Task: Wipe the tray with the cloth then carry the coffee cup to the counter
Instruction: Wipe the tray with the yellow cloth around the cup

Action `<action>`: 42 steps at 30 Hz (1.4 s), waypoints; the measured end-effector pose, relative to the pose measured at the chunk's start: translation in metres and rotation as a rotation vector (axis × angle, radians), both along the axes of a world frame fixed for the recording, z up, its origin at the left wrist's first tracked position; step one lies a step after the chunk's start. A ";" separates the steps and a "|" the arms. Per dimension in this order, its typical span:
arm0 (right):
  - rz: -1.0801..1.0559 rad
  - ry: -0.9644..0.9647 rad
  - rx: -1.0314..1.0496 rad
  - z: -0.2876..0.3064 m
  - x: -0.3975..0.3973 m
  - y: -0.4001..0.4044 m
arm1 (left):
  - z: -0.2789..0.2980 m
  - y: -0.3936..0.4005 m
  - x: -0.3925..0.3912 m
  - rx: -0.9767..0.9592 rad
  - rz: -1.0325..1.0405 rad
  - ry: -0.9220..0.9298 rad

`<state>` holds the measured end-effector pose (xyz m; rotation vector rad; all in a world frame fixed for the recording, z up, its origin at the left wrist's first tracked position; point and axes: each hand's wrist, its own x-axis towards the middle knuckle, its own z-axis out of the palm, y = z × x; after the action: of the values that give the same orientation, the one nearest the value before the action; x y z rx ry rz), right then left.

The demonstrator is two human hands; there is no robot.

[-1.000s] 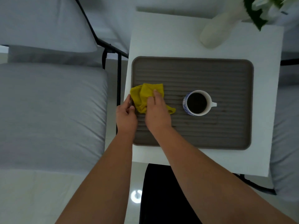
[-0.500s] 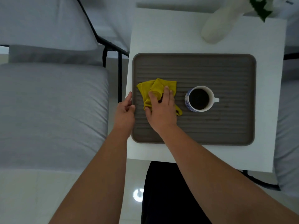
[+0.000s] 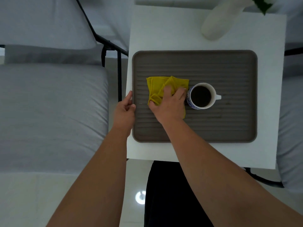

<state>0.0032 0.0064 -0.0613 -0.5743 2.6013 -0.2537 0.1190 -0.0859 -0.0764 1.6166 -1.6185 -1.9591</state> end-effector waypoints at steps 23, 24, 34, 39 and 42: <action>0.466 0.047 -0.318 0.019 0.013 0.046 | 0.010 0.005 -0.007 -0.029 0.028 -0.032; 0.402 0.111 -0.393 0.025 0.003 0.057 | 0.011 0.005 -0.007 -0.031 0.026 -0.033; -0.579 -0.345 -0.559 0.017 -0.094 0.161 | 0.005 0.010 -0.010 -0.130 0.028 -0.031; -0.451 -0.483 -0.584 0.017 -0.109 0.156 | 0.006 0.011 -0.010 -0.138 0.024 -0.037; -0.350 -0.562 -0.551 0.015 -0.112 0.152 | 0.008 0.012 -0.011 -0.148 0.020 -0.052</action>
<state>-0.1086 0.1589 -0.0460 -0.1673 2.0465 -1.0958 0.1083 -0.0735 -0.0683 1.6330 -1.7148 -1.7558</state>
